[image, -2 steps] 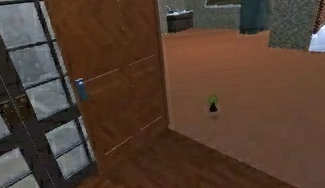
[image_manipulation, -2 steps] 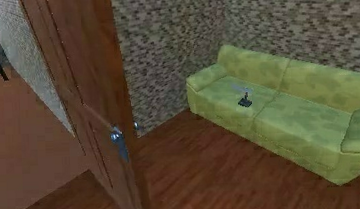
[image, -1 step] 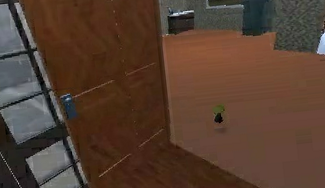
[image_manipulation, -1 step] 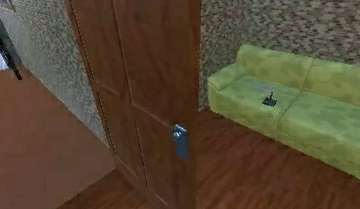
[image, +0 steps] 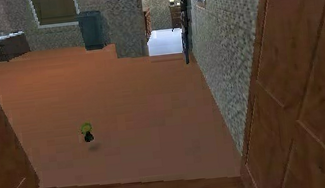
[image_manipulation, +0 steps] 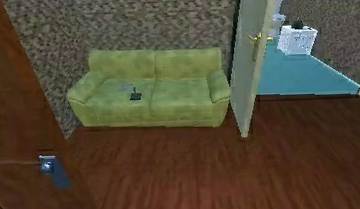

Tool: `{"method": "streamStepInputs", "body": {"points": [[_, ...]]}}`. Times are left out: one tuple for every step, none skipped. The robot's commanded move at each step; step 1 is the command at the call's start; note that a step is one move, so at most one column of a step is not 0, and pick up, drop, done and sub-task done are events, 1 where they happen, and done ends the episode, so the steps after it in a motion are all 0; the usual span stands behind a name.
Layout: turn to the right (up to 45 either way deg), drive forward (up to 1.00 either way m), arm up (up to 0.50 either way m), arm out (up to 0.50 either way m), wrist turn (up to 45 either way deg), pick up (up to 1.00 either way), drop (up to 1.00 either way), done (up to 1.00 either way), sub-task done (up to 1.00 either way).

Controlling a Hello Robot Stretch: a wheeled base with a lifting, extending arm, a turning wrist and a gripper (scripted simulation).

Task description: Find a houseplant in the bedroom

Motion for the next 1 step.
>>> {"method": "streamStepInputs", "body": {"points": [[0.0, 1.0, 0.0, 0.0, 0.0, 0.0, 0.0, 0.0, 0.0]]}}
